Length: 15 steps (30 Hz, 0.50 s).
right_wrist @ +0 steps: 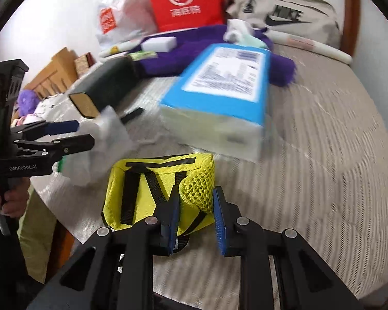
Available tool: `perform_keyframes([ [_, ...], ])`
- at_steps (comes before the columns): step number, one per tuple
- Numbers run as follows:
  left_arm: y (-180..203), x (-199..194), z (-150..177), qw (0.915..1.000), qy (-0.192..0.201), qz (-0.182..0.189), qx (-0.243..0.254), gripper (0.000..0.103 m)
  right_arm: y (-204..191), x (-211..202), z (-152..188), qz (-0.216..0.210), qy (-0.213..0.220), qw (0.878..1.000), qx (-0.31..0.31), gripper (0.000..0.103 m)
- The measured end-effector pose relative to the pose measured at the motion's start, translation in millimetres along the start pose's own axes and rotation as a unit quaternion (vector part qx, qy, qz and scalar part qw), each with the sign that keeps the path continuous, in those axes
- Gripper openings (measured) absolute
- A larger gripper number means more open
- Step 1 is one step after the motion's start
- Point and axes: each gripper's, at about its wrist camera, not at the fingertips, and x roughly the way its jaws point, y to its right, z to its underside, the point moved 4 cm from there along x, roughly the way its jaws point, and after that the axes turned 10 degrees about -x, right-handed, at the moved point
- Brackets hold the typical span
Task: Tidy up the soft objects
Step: 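Grasp the white tissue with the left tool while the right tool holds the pouch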
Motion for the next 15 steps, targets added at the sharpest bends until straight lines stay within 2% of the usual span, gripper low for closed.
perform_keyframes([
  [1, 1.7, 3.8, 0.4, 0.9999, 0.000, -0.011, 0.008, 0.072, 2.5, 1.4, 1.9, -0.001, -0.003, 1.000, 0.004, 0.025],
  [3, 3.4, 13.2, 2.2, 0.9990, -0.002, -0.039, 0.021, 0.059, 4.8, 4.6, 3.8, 0.000, -0.005, 1.000, 0.002, 0.027],
  [5, 2.9, 16.4, 3.0, 0.9983, 0.006, -0.052, 0.027, 0.056, 4.1, 4.8, 2.2, 0.004, 0.000, 1.000, -0.001, 0.028],
  [6, 3.6, 15.3, 3.2, 0.9984, 0.008, -0.048, 0.029, 0.048, 1.9, 5.7, 0.8, 0.006, 0.002, 1.000, -0.005, 0.028],
  [7, 4.2, 12.9, 2.9, 0.9988, 0.008, -0.038, 0.029, 0.045, 0.6, 7.3, -0.4, 0.008, 0.004, 1.000, -0.007, 0.028],
  [12, 0.9, 13.7, 0.6, 0.9994, 0.010, -0.031, 0.014, 0.045, 1.9, 13.0, -3.1, 0.005, 0.017, 1.000, 0.001, 0.027],
  [13, 0.2, 13.1, 0.2, 0.9995, 0.012, -0.028, 0.011, 0.043, 1.5, 12.7, -3.4, 0.005, 0.018, 1.000, 0.001, 0.026],
  [14, -0.5, 10.9, -0.4, 0.9996, 0.015, -0.021, 0.006, 0.031, 1.8, 11.9, -3.4, 0.004, 0.019, 1.000, 0.001, 0.026],
  [15, -0.7, 8.1, -0.8, 0.9998, 0.017, -0.009, 0.003, 0.025, 2.0, 10.4, -3.2, 0.003, 0.020, 1.000, 0.001, 0.025],
])
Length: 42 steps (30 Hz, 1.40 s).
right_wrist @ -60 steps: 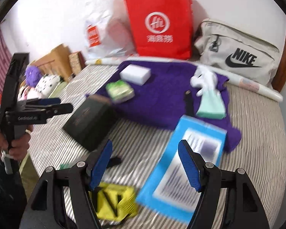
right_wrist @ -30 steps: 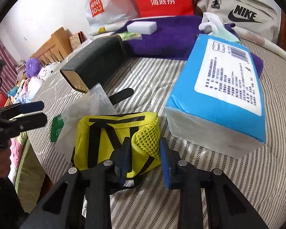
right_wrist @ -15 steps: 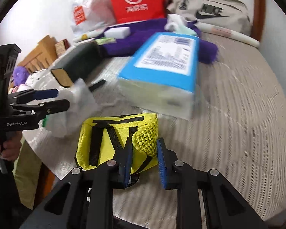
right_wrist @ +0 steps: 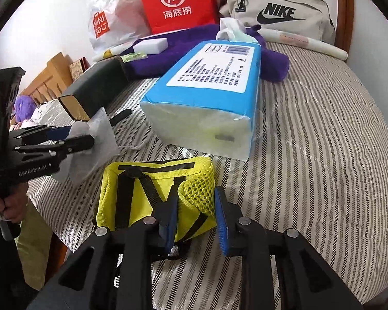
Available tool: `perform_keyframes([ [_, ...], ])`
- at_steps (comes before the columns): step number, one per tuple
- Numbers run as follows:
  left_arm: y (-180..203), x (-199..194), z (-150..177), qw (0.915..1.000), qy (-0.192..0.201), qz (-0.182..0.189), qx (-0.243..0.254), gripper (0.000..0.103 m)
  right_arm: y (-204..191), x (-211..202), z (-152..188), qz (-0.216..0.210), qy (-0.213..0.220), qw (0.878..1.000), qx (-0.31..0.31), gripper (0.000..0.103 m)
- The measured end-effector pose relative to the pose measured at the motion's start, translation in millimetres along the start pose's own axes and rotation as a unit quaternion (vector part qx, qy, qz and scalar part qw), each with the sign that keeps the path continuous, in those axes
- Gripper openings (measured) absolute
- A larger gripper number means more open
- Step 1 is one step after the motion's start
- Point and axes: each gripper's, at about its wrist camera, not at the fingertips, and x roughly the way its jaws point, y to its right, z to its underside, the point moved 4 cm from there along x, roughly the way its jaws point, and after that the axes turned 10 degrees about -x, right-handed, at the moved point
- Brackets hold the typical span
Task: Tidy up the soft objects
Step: 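Grasp the white tissue with the left tool while the right tool holds the pouch, then carry the tissue and the yellow pouch with both tools toward the purple towel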
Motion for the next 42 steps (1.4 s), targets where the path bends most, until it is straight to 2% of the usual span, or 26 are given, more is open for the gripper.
perform_keyframes([
  [3, -3.8, -14.5, -1.1, 0.9995, 0.009, 0.027, -0.016, 0.025, 3.9, -4.3, 0.4, 0.001, 0.005, 1.000, 0.007, 0.025],
  [8, -24.9, -34.6, 0.0, 0.9989, 0.021, 0.017, -0.039, 0.025, 10.9, -3.0, 3.4, 0.009, -0.004, 1.000, 0.017, 0.027],
  [10, -37.0, -38.3, 1.9, 0.9984, 0.021, 0.008, -0.051, 0.025, 11.4, -0.2, 3.9, -0.001, -0.008, 1.000, 0.022, 0.036],
  [11, -46.4, -39.3, 3.9, 0.9979, 0.020, -0.001, -0.061, 0.025, 11.5, 0.5, 3.6, -0.004, -0.004, 1.000, 0.023, 0.036],
  [13, -63.0, -35.5, 7.8, 0.9967, 0.010, -0.008, -0.080, 0.025, 12.5, 2.4, 2.9, -0.002, 0.004, 1.000, 0.028, 0.035],
  [15, -72.3, -29.1, 13.2, 0.9952, -0.005, -0.013, -0.097, 0.025, 11.2, 3.4, 1.9, 0.006, 0.006, 1.000, 0.022, 0.030],
  [17, -78.1, -24.6, 18.0, 0.9940, -0.010, -0.007, -0.109, 0.025, 9.9, 3.0, 2.1, 0.010, 0.009, 1.000, 0.017, 0.028],
  [22, -80.2, -15.2, 26.1, 0.9937, -0.005, -0.012, -0.111, 0.025, 9.3, -0.1, 4.3, 0.006, 0.013, 1.000, 0.023, 0.027],
  [32, -91.1, -30.0, 28.6, 0.9904, 0.005, -0.007, -0.138, 0.025, 10.1, -16.1, 4.7, -0.011, 0.016, 0.999, 0.049, 0.027],
  [42, -87.6, -58.1, 10.8, 0.9896, 0.024, 0.001, -0.141, 0.025, -8.8, -52.9, -23.2, -0.021, 0.053, 0.998, 0.004, 0.027],
])
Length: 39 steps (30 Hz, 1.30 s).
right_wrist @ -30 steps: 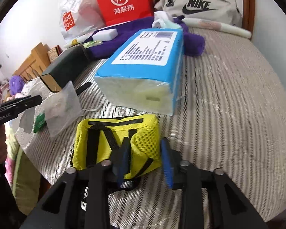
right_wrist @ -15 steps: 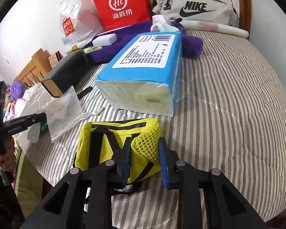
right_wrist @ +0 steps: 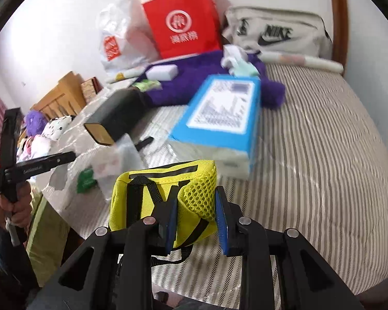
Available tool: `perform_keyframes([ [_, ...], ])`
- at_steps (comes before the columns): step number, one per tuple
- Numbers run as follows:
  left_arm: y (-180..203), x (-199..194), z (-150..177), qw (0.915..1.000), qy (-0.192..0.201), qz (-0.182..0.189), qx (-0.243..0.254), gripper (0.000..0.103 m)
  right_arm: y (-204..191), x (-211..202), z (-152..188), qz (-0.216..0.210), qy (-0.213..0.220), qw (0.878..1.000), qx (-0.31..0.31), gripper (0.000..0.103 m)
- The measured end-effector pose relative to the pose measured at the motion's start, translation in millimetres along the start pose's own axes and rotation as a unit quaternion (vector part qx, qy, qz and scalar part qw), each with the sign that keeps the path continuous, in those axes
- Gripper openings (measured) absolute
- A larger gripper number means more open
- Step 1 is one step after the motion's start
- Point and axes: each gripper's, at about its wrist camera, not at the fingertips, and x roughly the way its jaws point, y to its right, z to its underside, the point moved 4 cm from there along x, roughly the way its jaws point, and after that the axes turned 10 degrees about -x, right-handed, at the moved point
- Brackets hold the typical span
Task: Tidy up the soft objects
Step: 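Carry the tissue and the yellow pouch with both tools toward the purple towel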
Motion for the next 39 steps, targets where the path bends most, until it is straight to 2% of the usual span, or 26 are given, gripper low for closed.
perform_keyframes([
  [9, 10.6, -9.2, -27.9, 1.0000, 0.003, -0.001, 0.003, 0.025, -4.5, -14.7, -39.8, -0.023, 0.030, 0.999, -0.017, 0.027],
  [16, 17.3, -6.8, -50.9, 0.9999, 0.001, 0.008, -0.006, 0.025, 5.3, -10.3, -76.8, -0.019, 0.048, 0.999, -0.017, 0.027],
  [29, 36.0, 7.8, -102.9, 0.9998, 0.008, 0.020, -0.004, 0.025, 28.2, 17.4, -134.1, -0.016, 0.058, 0.998, -0.017, 0.027],
  [39, 45.5, 40.9, -145.8, 0.9998, -0.003, 0.018, -0.005, 0.025, 55.4, 57.0, -181.0, 0.004, 0.057, 0.998, -0.028, 0.027],
])
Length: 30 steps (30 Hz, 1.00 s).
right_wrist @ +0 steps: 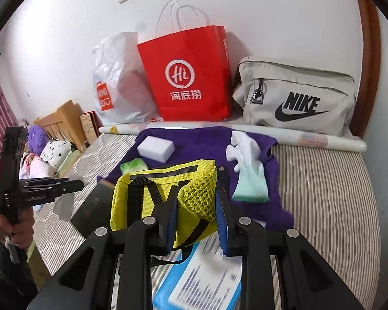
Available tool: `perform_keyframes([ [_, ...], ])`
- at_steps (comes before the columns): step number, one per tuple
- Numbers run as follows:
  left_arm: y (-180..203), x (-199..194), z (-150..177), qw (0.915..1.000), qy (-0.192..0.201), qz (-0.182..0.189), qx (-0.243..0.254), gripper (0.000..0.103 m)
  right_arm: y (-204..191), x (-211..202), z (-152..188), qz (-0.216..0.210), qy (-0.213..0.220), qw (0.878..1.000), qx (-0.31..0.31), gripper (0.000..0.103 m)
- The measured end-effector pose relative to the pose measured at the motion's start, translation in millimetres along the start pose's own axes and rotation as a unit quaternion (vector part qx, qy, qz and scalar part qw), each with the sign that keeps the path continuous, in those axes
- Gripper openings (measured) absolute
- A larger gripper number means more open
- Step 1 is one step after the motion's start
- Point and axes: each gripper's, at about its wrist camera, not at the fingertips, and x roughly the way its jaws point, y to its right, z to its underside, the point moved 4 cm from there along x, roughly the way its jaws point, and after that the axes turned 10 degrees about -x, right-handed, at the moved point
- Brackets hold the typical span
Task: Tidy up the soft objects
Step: 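Carry the tissue and the yellow pouch with both tools toward the purple towel, then lower the pouch and tissue onto the towel and open both tools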
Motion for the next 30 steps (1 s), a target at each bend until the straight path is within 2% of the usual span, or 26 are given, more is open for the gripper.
perform_keyframes([
  [6, 2.8, 19.3, -25.7, 0.9999, -0.003, 0.008, -0.008, 0.025, 18.8, 30.9, -13.5, 0.020, -0.007, 1.000, -0.003, 0.027],
  [16, 20.3, 62.8, -58.0, 0.9997, -0.022, 0.007, 0.009, 0.025, 50.7, 68.5, -12.3, 0.054, -0.042, 0.998, 0.004, 0.027],
  [23, 24.9, 94.6, -74.2, 0.9994, -0.032, -0.010, 0.011, 0.025, 62.7, 107.0, -0.6, 0.047, -0.091, 0.995, 0.011, 0.027],
  [30, 27.1, 123.9, -83.2, 0.9988, -0.048, -0.008, 0.003, 0.025, 68.2, 127.1, 6.3, 0.038, -0.115, 0.993, 0.014, 0.027],
])
